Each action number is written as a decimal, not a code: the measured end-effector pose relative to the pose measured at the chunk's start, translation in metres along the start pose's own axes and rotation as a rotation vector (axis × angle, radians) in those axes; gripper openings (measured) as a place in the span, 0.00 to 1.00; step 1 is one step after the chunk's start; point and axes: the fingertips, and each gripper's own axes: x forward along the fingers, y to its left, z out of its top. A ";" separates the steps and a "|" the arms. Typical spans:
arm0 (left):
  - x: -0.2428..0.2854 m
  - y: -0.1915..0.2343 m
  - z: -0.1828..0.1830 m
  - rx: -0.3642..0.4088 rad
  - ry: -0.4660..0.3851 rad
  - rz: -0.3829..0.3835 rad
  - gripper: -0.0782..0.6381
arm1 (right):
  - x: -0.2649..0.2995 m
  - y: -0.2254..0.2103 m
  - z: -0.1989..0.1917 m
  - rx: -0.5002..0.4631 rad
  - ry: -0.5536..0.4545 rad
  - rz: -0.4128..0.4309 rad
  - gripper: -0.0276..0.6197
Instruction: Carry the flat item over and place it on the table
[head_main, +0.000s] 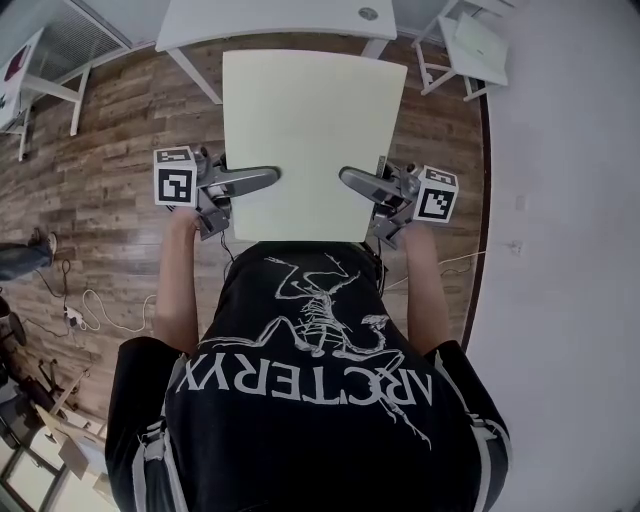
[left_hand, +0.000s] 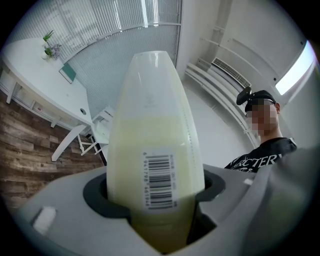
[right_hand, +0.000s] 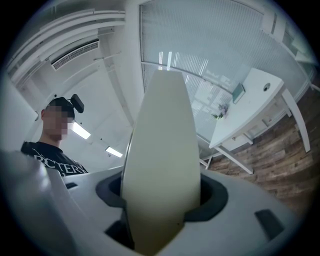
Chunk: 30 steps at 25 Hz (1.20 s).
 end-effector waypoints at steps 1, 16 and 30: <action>0.001 0.000 0.000 -0.001 -0.001 0.003 0.60 | -0.001 -0.001 0.000 0.006 0.000 0.003 0.46; 0.049 0.039 0.023 -0.025 -0.065 0.057 0.60 | -0.028 -0.052 0.042 0.028 0.062 0.040 0.47; -0.001 0.161 0.172 -0.037 -0.055 0.029 0.60 | 0.089 -0.163 0.154 0.038 0.055 0.010 0.47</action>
